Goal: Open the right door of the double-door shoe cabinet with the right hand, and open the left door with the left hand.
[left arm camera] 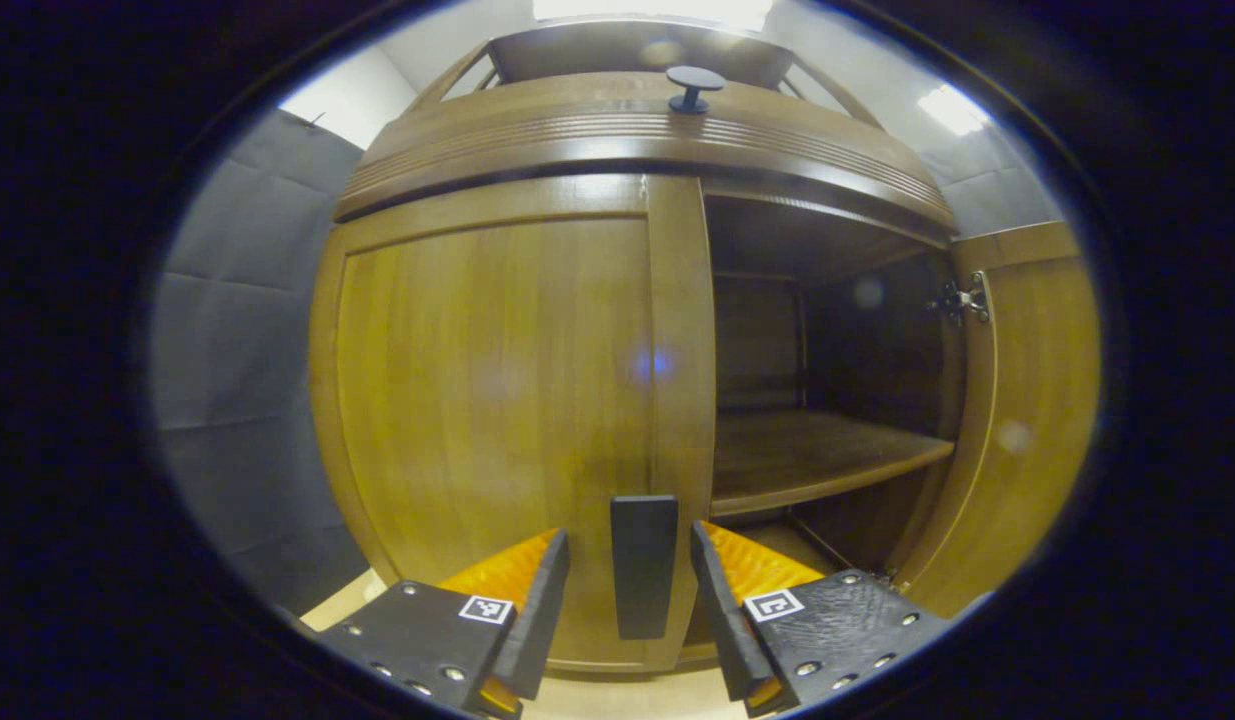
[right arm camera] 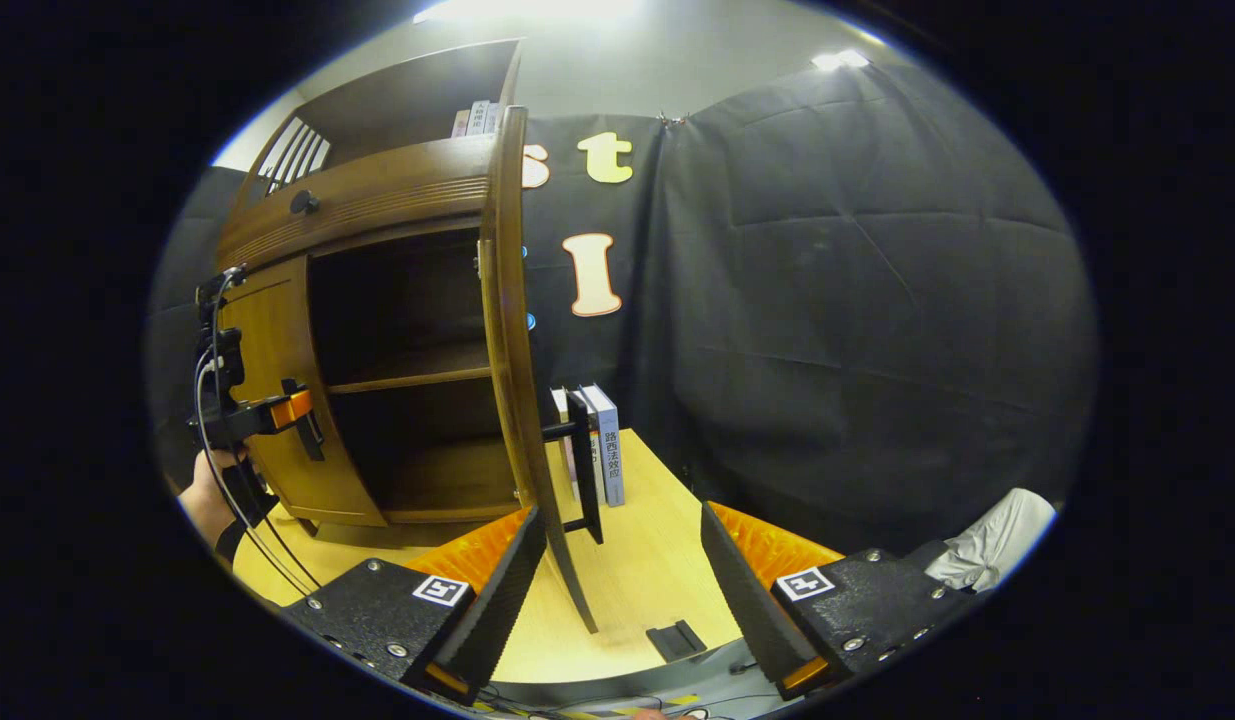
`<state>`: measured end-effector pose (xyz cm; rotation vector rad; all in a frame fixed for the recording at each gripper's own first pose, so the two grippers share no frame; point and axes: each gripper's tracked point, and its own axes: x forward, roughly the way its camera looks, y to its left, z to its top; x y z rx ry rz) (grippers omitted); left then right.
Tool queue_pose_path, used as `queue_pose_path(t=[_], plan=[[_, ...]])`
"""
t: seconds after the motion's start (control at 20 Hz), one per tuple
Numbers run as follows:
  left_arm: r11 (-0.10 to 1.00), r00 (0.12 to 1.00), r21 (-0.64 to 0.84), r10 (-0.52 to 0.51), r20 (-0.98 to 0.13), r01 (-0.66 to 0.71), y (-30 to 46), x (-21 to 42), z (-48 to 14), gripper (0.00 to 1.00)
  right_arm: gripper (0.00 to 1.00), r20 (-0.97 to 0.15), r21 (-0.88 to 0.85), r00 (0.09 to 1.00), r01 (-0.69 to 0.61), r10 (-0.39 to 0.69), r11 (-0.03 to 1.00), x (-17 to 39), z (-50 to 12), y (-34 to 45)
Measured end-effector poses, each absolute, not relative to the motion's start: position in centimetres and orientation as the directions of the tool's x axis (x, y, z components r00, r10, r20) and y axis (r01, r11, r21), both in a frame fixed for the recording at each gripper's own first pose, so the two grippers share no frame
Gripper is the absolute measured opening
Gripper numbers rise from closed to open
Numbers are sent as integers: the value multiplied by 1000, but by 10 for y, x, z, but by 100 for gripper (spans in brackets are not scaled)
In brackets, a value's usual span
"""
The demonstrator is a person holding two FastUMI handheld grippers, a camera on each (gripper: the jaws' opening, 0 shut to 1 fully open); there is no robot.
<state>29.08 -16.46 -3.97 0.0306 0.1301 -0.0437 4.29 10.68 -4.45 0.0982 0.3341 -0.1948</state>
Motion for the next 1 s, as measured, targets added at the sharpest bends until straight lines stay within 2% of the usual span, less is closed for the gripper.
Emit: queue_pose_path(t=[0.05,0.1,0.2,0.35,0.6,0.65,0.7,0.75,0.85,0.9,1.0], plan=[[999,988,19,-48,-144,51,-166,293,-44,77,95,-337,54,924,208,-179,977,39,-43,110],[999,988,7,-32,-152,34,-164,293,-45,63,92,-331,59,927,208,-177,976,37,-40,113],[1000,990,-20,-26,-139,23,-163,293,-43,37,95,-312,103,937,196,-155,975,40,-34,125],[999,992,5,-47,-121,48,-163,291,-44,28,95,-316,94,936,190,-152,977,42,-39,130],[998,991,-1,-66,-117,66,-162,291,-45,25,92,-333,102,933,181,-138,978,40,-41,139],[998,991,1,-64,-116,65,-161,291,-45,18,92,-348,103,928,176,-131,979,39,-45,144],[998,991,-4,-65,-114,65,-161,290,-43,25,96,-362,105,924,172,-124,979,38,-49,147],[998,991,-10,-68,-111,67,-162,289,-41,11,96,-372,108,921,169,-117,980,36,-50,150],[997,991,-15,-75,-109,74,-161,288,-39,25,96,-375,109,920,163,-112,981,34,-51,152],[997,991,-20,-81,-109,80,-162,288,-38,18,92,-372,104,922,158,-109,982,34,-50,154],[995,990,-30,-95,-106,92,-163,287,-35,18,92,-368,89,925,137,-95,987,37,-52,161]])
